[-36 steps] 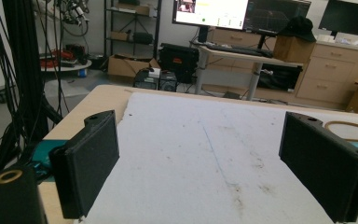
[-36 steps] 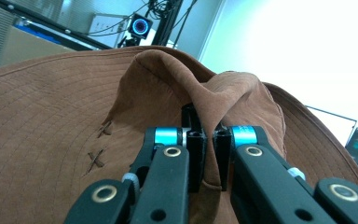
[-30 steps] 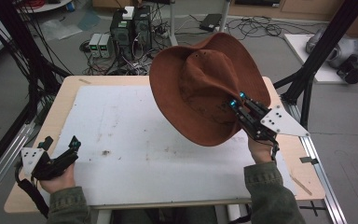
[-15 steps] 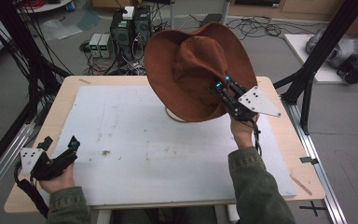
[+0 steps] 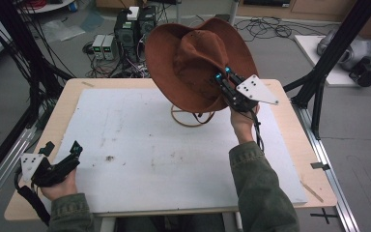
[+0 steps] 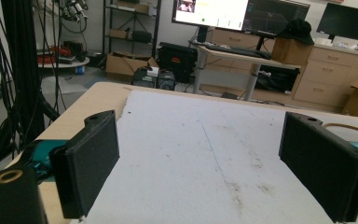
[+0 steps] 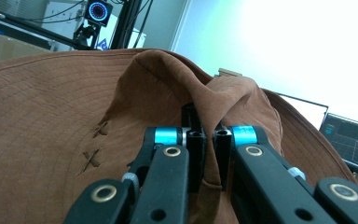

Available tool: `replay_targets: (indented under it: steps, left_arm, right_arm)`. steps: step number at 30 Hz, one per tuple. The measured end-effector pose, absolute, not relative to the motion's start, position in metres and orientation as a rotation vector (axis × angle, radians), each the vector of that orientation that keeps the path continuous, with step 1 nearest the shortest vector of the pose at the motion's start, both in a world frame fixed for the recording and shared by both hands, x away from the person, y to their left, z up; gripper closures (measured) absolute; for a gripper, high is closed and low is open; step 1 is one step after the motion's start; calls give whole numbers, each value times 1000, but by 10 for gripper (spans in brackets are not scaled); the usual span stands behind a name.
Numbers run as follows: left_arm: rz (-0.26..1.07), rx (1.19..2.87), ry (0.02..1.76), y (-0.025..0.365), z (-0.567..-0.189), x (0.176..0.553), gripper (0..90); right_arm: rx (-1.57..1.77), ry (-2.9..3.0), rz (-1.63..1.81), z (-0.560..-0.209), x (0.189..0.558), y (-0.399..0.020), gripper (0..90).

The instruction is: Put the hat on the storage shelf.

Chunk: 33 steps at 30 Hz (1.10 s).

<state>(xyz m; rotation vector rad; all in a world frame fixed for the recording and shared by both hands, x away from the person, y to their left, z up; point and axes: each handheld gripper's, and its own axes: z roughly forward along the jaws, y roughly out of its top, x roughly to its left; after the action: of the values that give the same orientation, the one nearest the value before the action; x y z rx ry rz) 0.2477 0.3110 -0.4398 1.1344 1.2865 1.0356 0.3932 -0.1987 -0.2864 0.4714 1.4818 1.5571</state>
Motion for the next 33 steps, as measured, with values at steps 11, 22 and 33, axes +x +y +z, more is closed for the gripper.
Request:
replay_targets:
  steps: [11,22,33]
  left_arm:
    - [1031,1132,1294,313,-441,247,123]
    - [1030,1132,1291,313,-440,247,123]
    - [1025,1124,1295,314,-441,247,124]
  right_arm:
    - [492,1490,1540,-294,411,-185,887]
    - [500,1532,1528,-301,415,-179,886]
    - [572,1570,1511,-310,423,-174,885]
